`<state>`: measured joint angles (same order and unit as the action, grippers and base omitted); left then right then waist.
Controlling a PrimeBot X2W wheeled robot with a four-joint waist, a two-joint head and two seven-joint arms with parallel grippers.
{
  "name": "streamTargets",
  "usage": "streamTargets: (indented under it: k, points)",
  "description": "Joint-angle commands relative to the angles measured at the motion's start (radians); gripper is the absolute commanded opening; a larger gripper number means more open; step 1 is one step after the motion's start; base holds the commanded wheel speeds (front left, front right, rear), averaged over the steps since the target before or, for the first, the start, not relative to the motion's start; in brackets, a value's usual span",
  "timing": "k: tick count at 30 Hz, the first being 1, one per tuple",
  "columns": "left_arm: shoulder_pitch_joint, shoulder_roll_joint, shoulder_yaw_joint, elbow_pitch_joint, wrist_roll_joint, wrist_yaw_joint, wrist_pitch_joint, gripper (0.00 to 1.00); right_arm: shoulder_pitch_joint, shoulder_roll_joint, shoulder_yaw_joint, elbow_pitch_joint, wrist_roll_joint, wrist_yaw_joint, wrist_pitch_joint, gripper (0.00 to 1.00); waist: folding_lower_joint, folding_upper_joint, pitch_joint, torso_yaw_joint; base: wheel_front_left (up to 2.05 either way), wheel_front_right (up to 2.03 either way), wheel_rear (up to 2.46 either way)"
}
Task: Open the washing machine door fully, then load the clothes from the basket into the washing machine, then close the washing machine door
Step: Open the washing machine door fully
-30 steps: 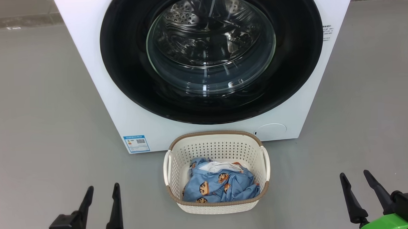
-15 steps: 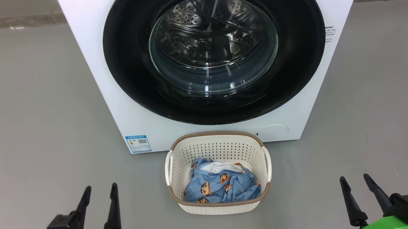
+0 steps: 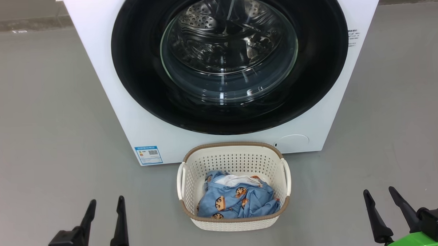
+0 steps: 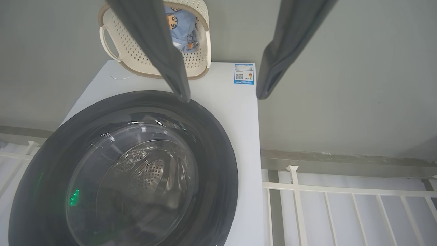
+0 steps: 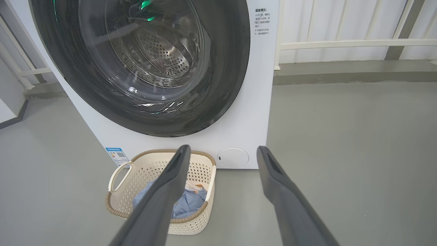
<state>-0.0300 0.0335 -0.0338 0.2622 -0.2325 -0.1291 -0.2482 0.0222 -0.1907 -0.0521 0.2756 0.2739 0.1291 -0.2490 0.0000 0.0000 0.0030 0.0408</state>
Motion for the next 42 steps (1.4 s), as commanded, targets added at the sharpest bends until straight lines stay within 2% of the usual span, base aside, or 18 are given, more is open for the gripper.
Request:
streamTargets:
  k: [1,27,42]
  points:
    - [-0.028,0.017,0.036,-0.033,0.016,-0.001,-0.014,1.00,-0.014,-0.015,0.018,-0.026,-0.011,0.002,-0.013,1.00,0.0000,0.0000,-0.001,-0.001,0.27,0.72,-0.99]
    - [-0.036,0.017,0.045,-0.048,-0.012,0.005,-0.014,1.00,-0.017,-0.004,0.025,-0.029,0.002,0.002,-0.013,1.00,0.0000,0.0000,0.009,-0.024,0.84,1.21,-2.05]
    - [-0.030,0.017,0.041,-0.058,-0.024,0.016,-0.014,1.00,-0.017,-0.002,0.024,-0.041,0.004,0.002,-0.013,1.00,0.0000,0.0000,0.020,-0.025,0.22,0.22,-0.44]
